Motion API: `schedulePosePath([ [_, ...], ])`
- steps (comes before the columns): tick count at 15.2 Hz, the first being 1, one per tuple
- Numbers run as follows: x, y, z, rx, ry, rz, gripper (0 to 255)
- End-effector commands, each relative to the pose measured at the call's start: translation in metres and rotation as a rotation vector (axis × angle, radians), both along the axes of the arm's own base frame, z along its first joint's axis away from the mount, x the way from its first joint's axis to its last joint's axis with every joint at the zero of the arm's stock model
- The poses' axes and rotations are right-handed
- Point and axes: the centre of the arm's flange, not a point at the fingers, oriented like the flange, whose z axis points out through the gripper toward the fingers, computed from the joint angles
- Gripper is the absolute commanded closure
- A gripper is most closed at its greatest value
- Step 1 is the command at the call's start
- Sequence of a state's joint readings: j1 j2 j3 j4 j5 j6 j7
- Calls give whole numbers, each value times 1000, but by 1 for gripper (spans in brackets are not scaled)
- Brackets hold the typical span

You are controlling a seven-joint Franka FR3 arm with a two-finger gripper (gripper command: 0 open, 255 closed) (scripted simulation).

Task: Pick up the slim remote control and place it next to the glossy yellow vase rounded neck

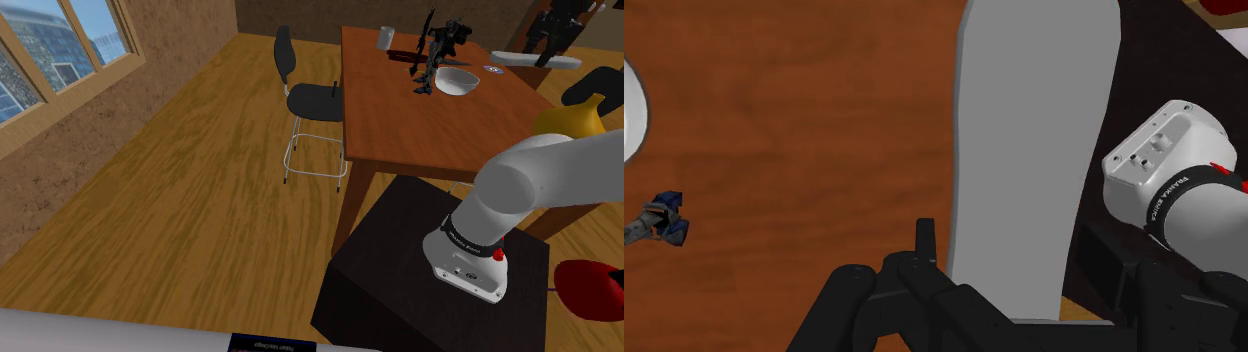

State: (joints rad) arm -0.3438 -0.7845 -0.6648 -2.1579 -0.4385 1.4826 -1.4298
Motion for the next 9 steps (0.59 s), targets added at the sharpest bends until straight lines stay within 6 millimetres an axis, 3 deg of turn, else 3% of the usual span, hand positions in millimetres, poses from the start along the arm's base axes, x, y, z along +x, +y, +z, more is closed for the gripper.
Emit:
schedulePosePath([
  [1,-26,1,-2,0,1,1,255],
  [9,-132,1,-2,0,1,1,255],
])
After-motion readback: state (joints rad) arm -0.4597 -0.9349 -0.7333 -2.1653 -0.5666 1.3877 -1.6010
